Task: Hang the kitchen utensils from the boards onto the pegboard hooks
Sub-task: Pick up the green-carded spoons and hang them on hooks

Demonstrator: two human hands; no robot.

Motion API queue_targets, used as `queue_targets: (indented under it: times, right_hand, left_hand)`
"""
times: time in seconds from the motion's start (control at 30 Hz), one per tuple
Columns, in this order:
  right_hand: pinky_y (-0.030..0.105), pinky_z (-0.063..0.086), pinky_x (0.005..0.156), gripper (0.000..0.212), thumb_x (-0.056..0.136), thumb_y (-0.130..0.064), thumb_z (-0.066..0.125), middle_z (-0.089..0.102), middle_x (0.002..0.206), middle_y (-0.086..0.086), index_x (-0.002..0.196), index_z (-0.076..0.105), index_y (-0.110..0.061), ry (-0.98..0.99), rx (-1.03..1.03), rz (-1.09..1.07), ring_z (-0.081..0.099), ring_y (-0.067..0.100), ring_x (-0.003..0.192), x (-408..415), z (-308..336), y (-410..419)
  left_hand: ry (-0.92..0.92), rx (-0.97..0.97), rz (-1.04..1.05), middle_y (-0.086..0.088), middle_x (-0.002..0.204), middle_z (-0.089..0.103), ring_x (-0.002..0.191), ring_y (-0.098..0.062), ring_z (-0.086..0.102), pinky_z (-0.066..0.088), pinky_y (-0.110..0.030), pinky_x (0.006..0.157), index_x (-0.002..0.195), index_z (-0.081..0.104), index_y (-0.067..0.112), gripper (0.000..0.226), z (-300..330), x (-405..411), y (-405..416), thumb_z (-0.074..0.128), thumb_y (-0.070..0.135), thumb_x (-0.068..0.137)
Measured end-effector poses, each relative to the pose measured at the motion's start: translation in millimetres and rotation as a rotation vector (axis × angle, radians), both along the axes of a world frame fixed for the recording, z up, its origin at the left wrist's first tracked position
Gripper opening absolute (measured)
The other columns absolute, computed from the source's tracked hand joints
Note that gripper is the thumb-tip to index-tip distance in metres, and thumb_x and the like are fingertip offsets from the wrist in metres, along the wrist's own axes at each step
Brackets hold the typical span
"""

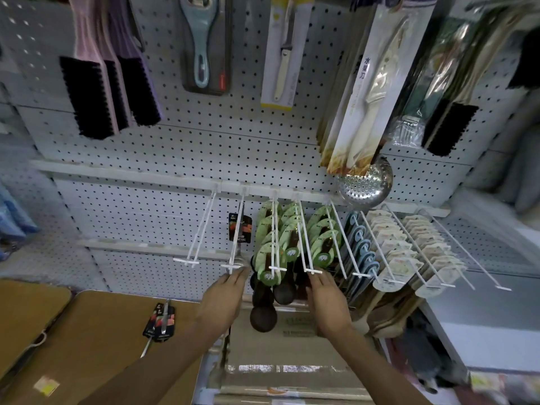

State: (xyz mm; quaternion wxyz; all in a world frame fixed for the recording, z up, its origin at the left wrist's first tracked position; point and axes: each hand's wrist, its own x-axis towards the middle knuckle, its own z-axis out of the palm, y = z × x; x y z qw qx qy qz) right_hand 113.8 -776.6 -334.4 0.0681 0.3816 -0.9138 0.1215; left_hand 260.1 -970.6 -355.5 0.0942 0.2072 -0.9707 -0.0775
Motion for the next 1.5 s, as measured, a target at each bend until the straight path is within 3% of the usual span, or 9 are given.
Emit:
queue_targets:
  times: [0.17,0.27,0.4,0.57,0.73,0.83,0.97,1.13,1.5]
  right_hand:
    - [0.034,0.044,0.105,0.072,0.082,0.016,0.051,0.034,0.153,0.011,0.148,0.033,-0.006,-0.096,-0.087,-0.006,0.038,0.028,0.14,-28,11,-12]
    - [0.032,0.019,0.121,0.084,0.084,0.021,0.042,0.011,0.162,0.004,0.155,0.01,-0.011,-0.243,-0.083,-0.035,0.014,0.021,0.149,-47,24,-28]
    - [0.027,0.019,0.119,0.087,0.081,0.024,0.046,0.012,0.162,0.009,0.154,0.01,-0.007,-0.166,-0.142,-0.035,0.021,0.024,0.148,-63,25,-48]
    - [0.025,0.027,0.116,0.084,0.077,0.03,0.04,0.025,0.158,0.015,0.152,0.021,-0.003,-0.165,-0.325,-0.015,0.03,0.025,0.144,-80,21,-63]
    - [0.031,0.033,0.116,0.077,0.081,0.027,0.042,0.04,0.151,0.011,0.149,0.032,-0.007,-0.152,-0.438,0.009,0.041,0.024,0.137,-91,19,-71]
    - [0.037,0.046,0.105,0.073,0.083,0.021,0.046,0.051,0.142,0.007,0.146,0.037,-0.016,-0.196,-0.444,0.018,0.053,0.022,0.125,-101,16,-81]
    - [0.041,0.056,0.083,0.045,0.091,0.005,0.047,0.065,0.112,0.002,0.123,0.049,-0.025,-0.268,-0.441,-0.01,0.064,0.017,0.098,-109,9,-87]
    - [0.029,0.049,0.073,0.016,0.094,-0.009,0.049,0.065,0.093,0.002,0.104,0.053,-0.022,-0.427,-0.58,0.009,0.061,0.016,0.082,-101,18,-82]
    - [0.035,0.055,0.07,0.031,0.09,0.003,0.049,0.065,0.09,-0.005,0.106,0.056,-0.022,-0.346,-0.575,-0.003,0.062,0.01,0.08,-102,6,-80]
  left_hand:
    - [0.165,0.278,0.158,-0.002,0.156,0.038,0.074,-0.023,0.062,0.053,-0.034,0.058,0.157,0.008,0.026,0.095,-7,-33,-2,0.049,-0.013,0.082]
    - [0.255,0.445,0.16,-0.001,0.146,0.046,0.104,-0.016,0.061,0.054,-0.032,0.077,0.152,0.027,0.028,0.073,8,-55,0,0.041,-0.011,0.091]
    - [0.536,0.903,0.274,0.004,0.1,0.066,0.087,-0.007,0.059,0.043,-0.028,0.07,0.118,0.063,0.025,0.024,56,-81,7,0.049,0.037,0.102]
    - [0.541,0.637,0.187,0.014,0.126,0.058,0.11,-0.006,0.056,0.046,-0.043,0.097,0.134,0.058,0.033,0.041,54,-94,-5,0.048,0.05,0.098]
    - [0.559,0.744,0.178,-0.002,0.129,0.067,0.122,-0.013,0.061,0.045,-0.03,0.107,0.128,0.065,0.022,0.034,33,-120,-27,0.051,0.035,0.1]
    - [0.657,1.035,0.308,0.002,0.096,0.066,0.084,0.008,0.06,0.039,0.002,0.081,0.119,0.067,0.007,0.026,29,-129,-30,0.049,0.017,0.103]
    - [0.662,0.877,0.303,0.004,0.062,0.059,0.055,0.005,0.054,0.04,-0.01,0.06,0.084,0.066,0.002,0.023,25,-144,-38,0.048,0.003,0.1]
    - [0.647,0.722,0.191,-0.004,0.069,0.063,0.06,0.001,0.05,0.034,-0.012,0.054,0.074,0.058,0.019,0.03,26,-140,-41,0.052,0.009,0.101]
    - [0.618,0.661,0.181,0.009,0.067,0.063,0.062,0.001,0.058,0.041,-0.022,0.059,0.082,0.062,0.027,0.024,22,-159,-63,0.05,0.025,0.103]
